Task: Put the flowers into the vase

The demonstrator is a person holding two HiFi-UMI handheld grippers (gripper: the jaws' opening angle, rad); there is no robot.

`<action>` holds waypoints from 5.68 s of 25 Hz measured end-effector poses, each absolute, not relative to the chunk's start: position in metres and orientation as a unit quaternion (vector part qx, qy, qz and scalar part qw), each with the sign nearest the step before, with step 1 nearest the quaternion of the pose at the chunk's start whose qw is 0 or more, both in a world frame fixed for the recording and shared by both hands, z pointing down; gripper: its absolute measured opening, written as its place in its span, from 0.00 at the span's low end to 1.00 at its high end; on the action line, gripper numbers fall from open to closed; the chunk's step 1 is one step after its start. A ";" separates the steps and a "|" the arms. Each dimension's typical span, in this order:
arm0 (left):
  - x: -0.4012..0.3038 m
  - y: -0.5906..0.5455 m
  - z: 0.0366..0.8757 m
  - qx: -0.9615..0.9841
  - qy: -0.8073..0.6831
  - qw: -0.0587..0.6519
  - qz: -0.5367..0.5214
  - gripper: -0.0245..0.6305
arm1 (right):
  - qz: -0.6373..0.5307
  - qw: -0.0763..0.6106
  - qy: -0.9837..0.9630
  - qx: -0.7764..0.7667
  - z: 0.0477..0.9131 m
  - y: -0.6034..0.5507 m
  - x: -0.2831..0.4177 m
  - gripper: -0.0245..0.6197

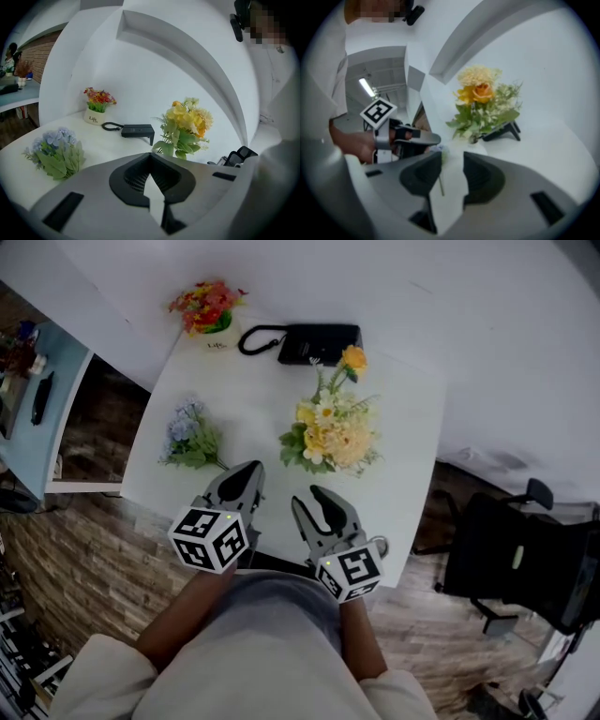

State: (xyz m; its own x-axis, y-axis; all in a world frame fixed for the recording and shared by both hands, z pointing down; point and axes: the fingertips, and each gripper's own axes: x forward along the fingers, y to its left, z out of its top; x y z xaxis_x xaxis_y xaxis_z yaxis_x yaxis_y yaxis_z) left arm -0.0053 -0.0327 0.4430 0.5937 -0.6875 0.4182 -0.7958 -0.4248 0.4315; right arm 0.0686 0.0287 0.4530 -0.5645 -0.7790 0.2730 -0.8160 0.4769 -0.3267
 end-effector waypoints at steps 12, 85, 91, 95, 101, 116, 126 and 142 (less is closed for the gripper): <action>-0.050 -0.030 0.456 0.800 -0.496 0.331 0.069 0.07 | 0.194 0.071 -0.893 0.400 0.437 0.020 0.028 0.08; -0.128 -0.058 0.595 0.544 -0.528 0.651 -0.031 0.23 | 0.226 0.140 -0.904 0.334 0.455 -0.021 -0.065 0.08; -0.126 -0.065 0.599 0.533 -0.523 0.664 -0.032 0.19 | 0.231 0.141 -0.902 0.336 0.457 -0.023 -0.066 0.08; -0.126 -0.066 0.601 0.527 -0.520 0.671 -0.043 0.14 | 0.234 0.140 -0.899 0.341 0.458 -0.025 -0.064 0.08; -0.128 -0.065 0.597 0.532 -0.509 0.673 -0.067 0.12 | 0.239 0.137 -0.897 0.345 0.459 -0.025 -0.062 0.08; -0.130 -0.069 0.567 0.565 -0.502 0.643 -0.122 0.10 | 0.219 0.134 -0.900 0.352 0.448 -0.016 -0.054 0.08; -0.116 -0.070 0.539 0.616 -0.484 0.608 -0.127 0.10 | 0.215 0.119 -0.899 0.364 0.435 -0.007 -0.042 0.08; -0.095 -0.062 0.501 0.671 -0.476 0.556 -0.122 0.10 | 0.189 0.092 -0.889 0.406 0.398 -0.005 -0.011 0.08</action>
State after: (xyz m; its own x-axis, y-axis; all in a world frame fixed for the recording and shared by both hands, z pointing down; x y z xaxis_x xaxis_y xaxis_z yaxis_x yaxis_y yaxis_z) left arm -0.0948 -0.0624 0.5011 0.5178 -0.7737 0.3652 -0.5026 0.0704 0.8617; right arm -0.0105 -0.0048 0.3978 -0.6532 -0.6873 0.3176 -0.7571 0.5989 -0.2610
